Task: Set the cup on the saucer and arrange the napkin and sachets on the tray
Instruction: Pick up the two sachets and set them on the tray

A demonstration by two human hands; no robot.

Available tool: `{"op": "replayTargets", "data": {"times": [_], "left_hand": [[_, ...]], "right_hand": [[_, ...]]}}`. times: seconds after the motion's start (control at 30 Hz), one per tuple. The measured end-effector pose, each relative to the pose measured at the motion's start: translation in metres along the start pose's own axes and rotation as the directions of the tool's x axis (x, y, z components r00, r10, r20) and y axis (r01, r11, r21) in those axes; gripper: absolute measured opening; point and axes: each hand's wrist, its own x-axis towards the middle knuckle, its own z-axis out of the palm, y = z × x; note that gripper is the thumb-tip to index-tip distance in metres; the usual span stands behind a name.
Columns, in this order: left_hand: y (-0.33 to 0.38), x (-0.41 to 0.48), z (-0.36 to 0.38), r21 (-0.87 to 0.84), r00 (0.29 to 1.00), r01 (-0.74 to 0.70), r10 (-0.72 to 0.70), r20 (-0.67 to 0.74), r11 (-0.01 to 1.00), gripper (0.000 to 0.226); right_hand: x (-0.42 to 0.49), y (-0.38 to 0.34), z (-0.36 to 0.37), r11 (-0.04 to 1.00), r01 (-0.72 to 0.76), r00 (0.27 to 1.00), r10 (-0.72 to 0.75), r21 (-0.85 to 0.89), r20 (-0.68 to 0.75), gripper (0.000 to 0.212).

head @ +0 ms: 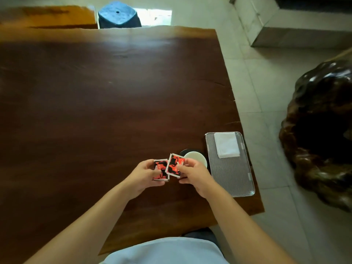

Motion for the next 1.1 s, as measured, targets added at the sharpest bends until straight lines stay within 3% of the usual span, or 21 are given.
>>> {"op": "replayTargets", "data": {"times": [0.27, 0.47, 0.57, 0.67, 0.8, 1.1], "left_hand": [[0.008, -0.027, 0.079, -0.034, 0.996, -0.087, 0.089, 0.030, 0.996, 0.024], [-0.001, -0.031, 0.137, 0.045, 0.977, -0.181, 0.185, -0.102, 0.982, 0.028], [-0.006, -0.030, 0.157, 0.061, 0.956, -0.216, 0.224, -0.188, 0.974, 0.035], [-0.008, -0.027, 0.179, 0.081, 0.915, -0.289, 0.300, -0.271, 0.954, 0.037], [-0.011, -0.025, 0.208, 0.033, 0.883, -0.364, 0.357, -0.305, 0.931, 0.032], [-0.021, -0.013, 0.236, -0.064, 0.927, -0.359, 0.348, -0.139, 0.931, 0.044]], "right_hand": [[-0.023, 0.000, -0.061, 0.985, 0.120, 0.988, -0.106, -0.125, 0.112, 0.019], [-0.035, 0.001, -0.104, 0.943, 0.245, 0.960, -0.203, -0.224, 0.195, 0.020], [-0.036, 0.005, -0.119, 0.896, 0.300, 0.954, -0.280, -0.327, 0.107, 0.032], [-0.040, 0.011, -0.131, 0.846, 0.371, 0.916, -0.402, -0.384, -0.002, 0.026], [-0.046, 0.013, -0.149, 0.843, 0.405, 0.904, -0.428, -0.355, 0.014, 0.025], [-0.049, 0.015, -0.173, 0.651, 0.508, 0.823, -0.561, -0.564, 0.094, 0.031]]}}
